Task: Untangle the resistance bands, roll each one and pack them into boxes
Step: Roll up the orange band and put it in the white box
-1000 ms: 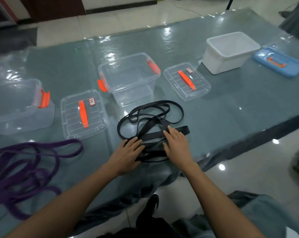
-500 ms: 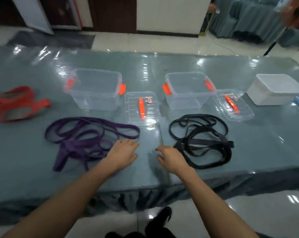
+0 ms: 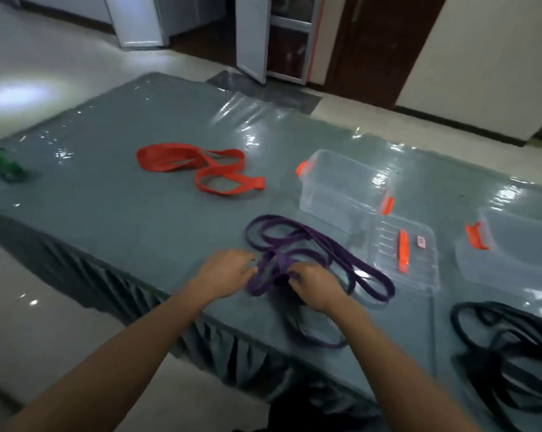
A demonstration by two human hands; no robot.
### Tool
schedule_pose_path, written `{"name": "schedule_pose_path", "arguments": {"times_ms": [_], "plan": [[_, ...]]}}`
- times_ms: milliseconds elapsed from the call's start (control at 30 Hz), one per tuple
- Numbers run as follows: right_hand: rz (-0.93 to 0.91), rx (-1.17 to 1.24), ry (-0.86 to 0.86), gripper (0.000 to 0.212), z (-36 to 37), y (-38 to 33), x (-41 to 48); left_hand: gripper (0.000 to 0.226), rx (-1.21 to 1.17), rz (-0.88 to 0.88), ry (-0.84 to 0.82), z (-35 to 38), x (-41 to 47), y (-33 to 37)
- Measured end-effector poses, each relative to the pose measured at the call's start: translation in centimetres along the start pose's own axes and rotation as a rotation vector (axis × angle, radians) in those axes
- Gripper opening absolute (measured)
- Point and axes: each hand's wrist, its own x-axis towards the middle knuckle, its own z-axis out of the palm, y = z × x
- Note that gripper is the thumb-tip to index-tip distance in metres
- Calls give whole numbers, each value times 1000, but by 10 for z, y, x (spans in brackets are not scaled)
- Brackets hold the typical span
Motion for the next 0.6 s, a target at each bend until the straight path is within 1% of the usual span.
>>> {"name": "schedule_pose_path", "arguments": {"times_ms": [100, 200, 267, 333, 433, 500, 533, 600], "plan": [[-74, 9, -14, 24, 4, -24, 40, 43, -21, -93, 9, -1, -6, -37], [-94, 8, -37, 31, 10, -38, 80, 44, -48, -132, 12, 1, -2, -66], [-117, 16, -41, 36, 16, -42, 108, 44, -61, -151, -17, 3, 6, -85], [-134, 41, -44, 35, 22, -42, 139, 44, -64, -173, -53, 5, 18, -104], [-79, 117, -31, 28, 24, -32, 185, 47, -20, -174, -110, 1, 47, -131], [-58, 164, 19, 27, 22, -20, 215, 59, -1, -160, -140, -7, 70, -145], [-44, 177, 39, 30, 21, -14, 229, 64, 1, -151, -146, -12, 82, -152], [-12, 177, 50, 39, 16, -3, 259, 66, -6, -153, -145, -16, 106, -166]]}}
